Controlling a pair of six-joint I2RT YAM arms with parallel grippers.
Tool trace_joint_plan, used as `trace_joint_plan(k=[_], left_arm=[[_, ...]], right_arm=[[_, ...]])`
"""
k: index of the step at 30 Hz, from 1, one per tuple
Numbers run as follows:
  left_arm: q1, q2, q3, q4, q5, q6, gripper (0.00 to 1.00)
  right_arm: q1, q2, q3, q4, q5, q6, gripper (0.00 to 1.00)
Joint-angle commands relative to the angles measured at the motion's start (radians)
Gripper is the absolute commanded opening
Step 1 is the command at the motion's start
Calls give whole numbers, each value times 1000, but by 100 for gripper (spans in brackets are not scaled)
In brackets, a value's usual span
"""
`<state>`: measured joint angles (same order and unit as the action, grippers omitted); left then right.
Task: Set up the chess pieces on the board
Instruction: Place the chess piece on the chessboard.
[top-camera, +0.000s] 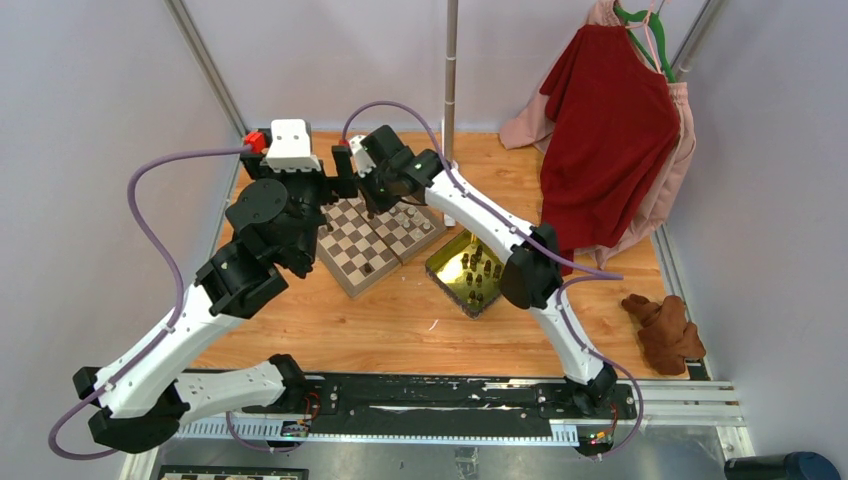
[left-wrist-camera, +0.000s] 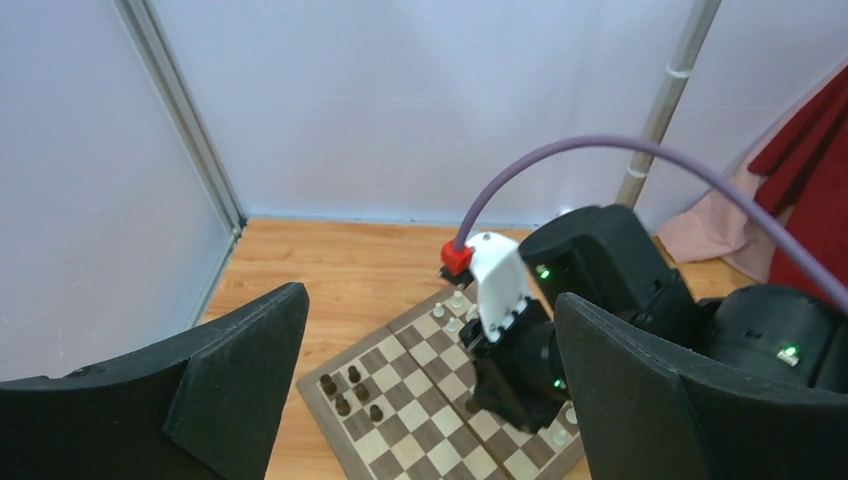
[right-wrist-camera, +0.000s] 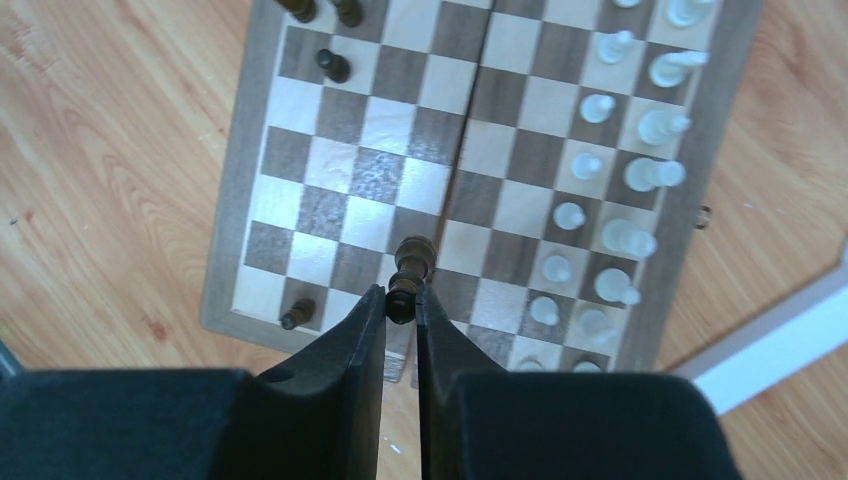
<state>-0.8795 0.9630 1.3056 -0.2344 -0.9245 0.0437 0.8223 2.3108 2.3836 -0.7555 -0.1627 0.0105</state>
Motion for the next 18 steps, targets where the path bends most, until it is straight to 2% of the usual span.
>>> trace_joint_plan(k=[1,9,18], left_arm=[[-6,-11,37,3,-5,25,100],[-6,-66,-29,-62,6,-79,100],[-6,-83,-28,-91,29,-105,100]], right_arm=[[48,51,81,-53,-30,13,0],[108,105,90,-28,-36,33,0],[129,162,93,-20,-26,53,0]])
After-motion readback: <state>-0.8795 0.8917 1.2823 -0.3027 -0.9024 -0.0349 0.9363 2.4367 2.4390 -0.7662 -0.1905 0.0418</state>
